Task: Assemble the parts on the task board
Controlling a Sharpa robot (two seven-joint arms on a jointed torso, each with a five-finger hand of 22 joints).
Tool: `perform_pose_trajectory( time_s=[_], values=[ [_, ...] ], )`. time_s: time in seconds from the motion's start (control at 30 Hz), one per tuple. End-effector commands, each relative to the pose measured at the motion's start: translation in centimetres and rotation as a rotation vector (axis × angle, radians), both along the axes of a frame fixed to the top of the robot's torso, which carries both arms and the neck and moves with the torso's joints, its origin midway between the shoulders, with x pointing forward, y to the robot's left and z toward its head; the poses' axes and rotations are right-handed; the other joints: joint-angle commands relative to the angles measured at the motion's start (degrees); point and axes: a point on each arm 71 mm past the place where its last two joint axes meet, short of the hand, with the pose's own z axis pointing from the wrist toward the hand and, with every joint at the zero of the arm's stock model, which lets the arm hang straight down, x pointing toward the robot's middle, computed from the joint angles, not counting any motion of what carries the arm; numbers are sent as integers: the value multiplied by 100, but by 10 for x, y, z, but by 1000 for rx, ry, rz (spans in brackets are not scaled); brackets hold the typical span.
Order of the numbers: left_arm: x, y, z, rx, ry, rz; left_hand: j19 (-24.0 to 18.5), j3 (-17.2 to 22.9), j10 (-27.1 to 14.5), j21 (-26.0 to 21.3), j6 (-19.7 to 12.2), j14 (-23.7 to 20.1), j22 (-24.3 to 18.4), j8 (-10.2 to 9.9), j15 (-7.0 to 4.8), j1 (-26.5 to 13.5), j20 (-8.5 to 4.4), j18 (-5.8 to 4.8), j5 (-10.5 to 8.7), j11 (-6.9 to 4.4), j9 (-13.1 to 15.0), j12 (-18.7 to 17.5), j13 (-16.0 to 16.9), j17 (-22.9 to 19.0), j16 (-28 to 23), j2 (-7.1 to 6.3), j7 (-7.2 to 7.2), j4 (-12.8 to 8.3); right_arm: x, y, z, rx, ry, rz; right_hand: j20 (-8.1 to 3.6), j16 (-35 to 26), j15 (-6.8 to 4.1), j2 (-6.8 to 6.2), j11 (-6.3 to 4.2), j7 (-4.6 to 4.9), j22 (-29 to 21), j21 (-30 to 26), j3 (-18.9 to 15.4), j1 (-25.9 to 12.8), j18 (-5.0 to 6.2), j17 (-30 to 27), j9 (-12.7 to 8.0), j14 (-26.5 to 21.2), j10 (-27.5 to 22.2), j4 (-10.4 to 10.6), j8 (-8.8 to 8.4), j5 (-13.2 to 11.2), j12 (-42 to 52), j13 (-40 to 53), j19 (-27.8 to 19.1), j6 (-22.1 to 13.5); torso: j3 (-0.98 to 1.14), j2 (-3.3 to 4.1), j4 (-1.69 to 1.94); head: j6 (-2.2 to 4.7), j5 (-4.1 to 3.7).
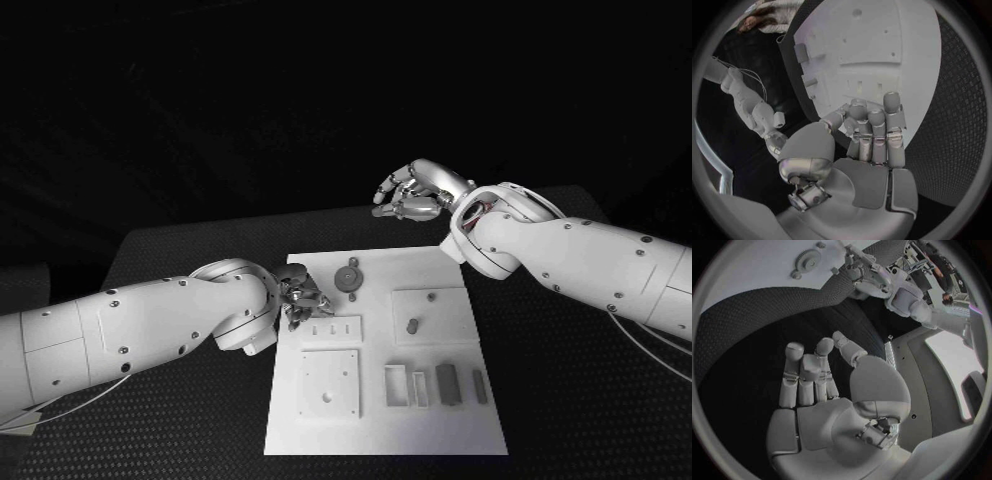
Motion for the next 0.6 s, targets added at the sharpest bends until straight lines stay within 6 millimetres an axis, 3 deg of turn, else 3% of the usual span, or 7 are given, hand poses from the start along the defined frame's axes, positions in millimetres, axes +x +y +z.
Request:
perform_pose_trajectory(
  time_s=[0.03,0.23,0.3,0.4,0.6],
  values=[
    [-2,-2,-1,13,8,-12,106,14,-187,56,543,20,152,9,-213,0,-172,63,27,-236,1278,45,0,-21,49,-61,-336,34,0,1,0,4,4,9,-19,-26,21,-39,7,-11,64,-27,-14,-27,76,-8,3,-12,-31,18,-33,-9,-22,2,-8,-32,-3,-2,-2,-7,-1],
    [-4,-3,-2,11,17,-20,99,-12,-181,158,645,20,149,38,-241,-80,-204,51,117,-271,1337,137,-19,-83,154,-29,-375,52,0,1,0,1,9,12,-19,-27,22,-40,7,-10,64,-28,-14,-27,76,-8,5,-12,-32,17,-33,-9,-23,3,-9,-31,0,-1,1,-23,-7],
    [-4,-4,-2,13,22,-24,83,-21,-188,199,666,9,148,41,-250,-127,-216,45,346,-281,1363,168,-34,-115,193,-7,-387,-6,0,1,0,0,10,11,-19,-27,22,-40,7,-10,64,-28,-14,-27,76,-8,5,-12,-32,16,-33,-9,-23,3,-9,-31,1,-1,0,-27,-8],
    [-6,-4,-5,20,29,-28,59,-11,-200,259,680,-11,143,27,-261,-196,-236,34,511,-289,1399,216,-69,-181,255,40,-390,-95,0,1,-1,-1,12,11,-19,-28,22,-40,8,-10,64,-29,-14,-27,76,-8,6,-12,-33,16,-33,-9,-23,3,-9,-31,-2,-4,-3,-32,-8],
    [-9,-3,-12,36,45,-35,83,-18,-165,342,766,11,142,39,-280,-302,-264,32,577,-320,1440,298,-93,-242,352,44,-424,-128,1,2,-1,-4,17,15,-19,-29,22,-39,8,-10,64,-30,-12,-26,76,-8,7,-13,-34,15,-33,-9,-24,4,-10,-30,1,1,-5,-52,-14]
  ],
)
